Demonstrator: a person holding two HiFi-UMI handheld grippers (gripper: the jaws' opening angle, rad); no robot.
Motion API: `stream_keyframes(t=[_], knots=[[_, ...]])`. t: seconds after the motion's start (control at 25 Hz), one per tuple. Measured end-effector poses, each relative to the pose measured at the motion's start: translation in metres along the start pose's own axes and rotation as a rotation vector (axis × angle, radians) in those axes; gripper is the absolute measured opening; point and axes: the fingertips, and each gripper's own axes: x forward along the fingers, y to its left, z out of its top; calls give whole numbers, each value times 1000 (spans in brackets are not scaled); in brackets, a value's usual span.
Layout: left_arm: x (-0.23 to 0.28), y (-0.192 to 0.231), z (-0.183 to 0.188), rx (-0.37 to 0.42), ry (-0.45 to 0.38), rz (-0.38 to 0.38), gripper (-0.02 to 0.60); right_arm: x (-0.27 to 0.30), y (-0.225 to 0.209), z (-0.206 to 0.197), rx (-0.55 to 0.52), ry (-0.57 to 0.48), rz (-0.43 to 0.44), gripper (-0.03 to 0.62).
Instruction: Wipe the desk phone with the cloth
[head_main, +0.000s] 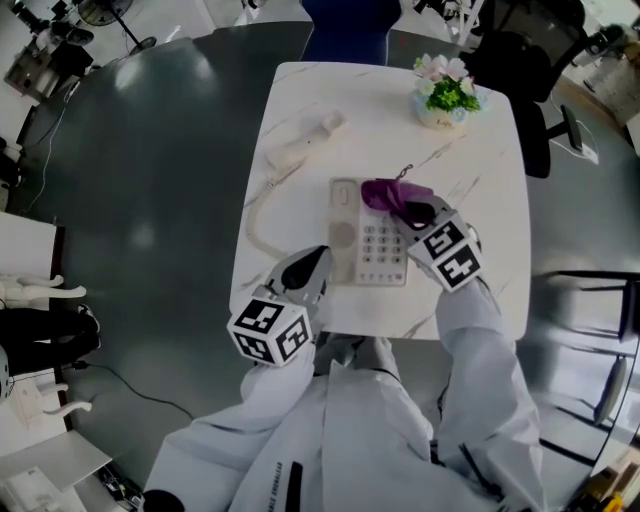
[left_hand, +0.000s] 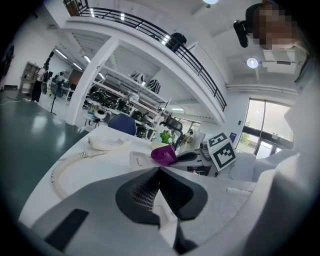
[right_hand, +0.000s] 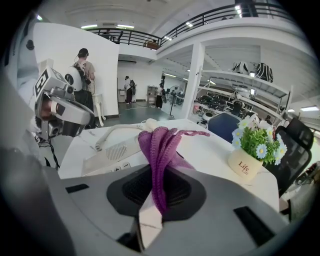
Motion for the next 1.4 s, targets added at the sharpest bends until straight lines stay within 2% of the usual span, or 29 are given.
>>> stream_keyframes(t=[0.28,1.4], knots=[[-3,-6,-4,24,12,-22,-3,-6,12,-7,12,6,24,38],[-30,-38,-37,-5,18,18,-3,-31,69,-41,-7,49,133,38]])
